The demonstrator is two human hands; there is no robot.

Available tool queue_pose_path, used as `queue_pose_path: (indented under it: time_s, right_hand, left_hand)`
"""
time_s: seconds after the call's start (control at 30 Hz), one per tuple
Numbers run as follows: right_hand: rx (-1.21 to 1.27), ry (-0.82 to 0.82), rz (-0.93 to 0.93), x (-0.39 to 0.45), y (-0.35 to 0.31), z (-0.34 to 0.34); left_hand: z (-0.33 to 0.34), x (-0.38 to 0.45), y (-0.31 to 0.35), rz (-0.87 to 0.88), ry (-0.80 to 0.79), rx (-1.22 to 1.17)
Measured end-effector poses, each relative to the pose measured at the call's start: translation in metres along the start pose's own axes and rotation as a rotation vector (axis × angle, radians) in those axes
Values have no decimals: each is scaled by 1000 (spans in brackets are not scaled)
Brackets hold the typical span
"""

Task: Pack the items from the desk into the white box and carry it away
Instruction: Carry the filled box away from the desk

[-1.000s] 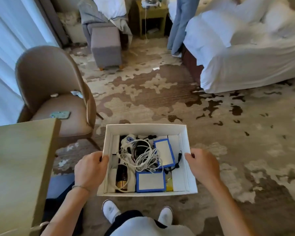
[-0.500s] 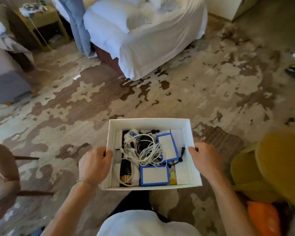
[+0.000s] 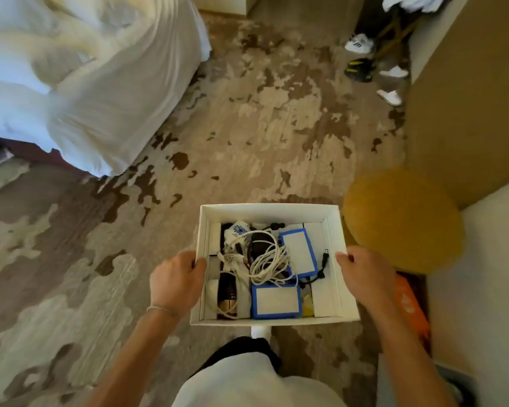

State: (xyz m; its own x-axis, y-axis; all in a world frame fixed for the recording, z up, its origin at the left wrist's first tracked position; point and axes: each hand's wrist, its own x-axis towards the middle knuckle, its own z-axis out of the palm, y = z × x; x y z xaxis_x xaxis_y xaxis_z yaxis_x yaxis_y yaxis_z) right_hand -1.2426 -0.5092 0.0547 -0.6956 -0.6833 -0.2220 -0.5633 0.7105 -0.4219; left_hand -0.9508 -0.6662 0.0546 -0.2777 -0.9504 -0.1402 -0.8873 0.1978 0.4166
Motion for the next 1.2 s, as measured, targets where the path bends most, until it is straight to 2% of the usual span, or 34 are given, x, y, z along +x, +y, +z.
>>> queue_pose_path:
  time_s: [0.1,0.37,0.7,1.2]
  right_hand:
    - [-1,2,93,20,23,-20]
    - [76,131,283,62,92,-56]
    - [68,173,393,137,193,-93]
    - [103,96,433,305,374,-98]
  left_hand:
    - [16,30,38,86,-26,19]
    - [57,96,143,245,-166,66]
    - [131,146,272,344,-258,95]
    - [300,197,439,174,-433,226]
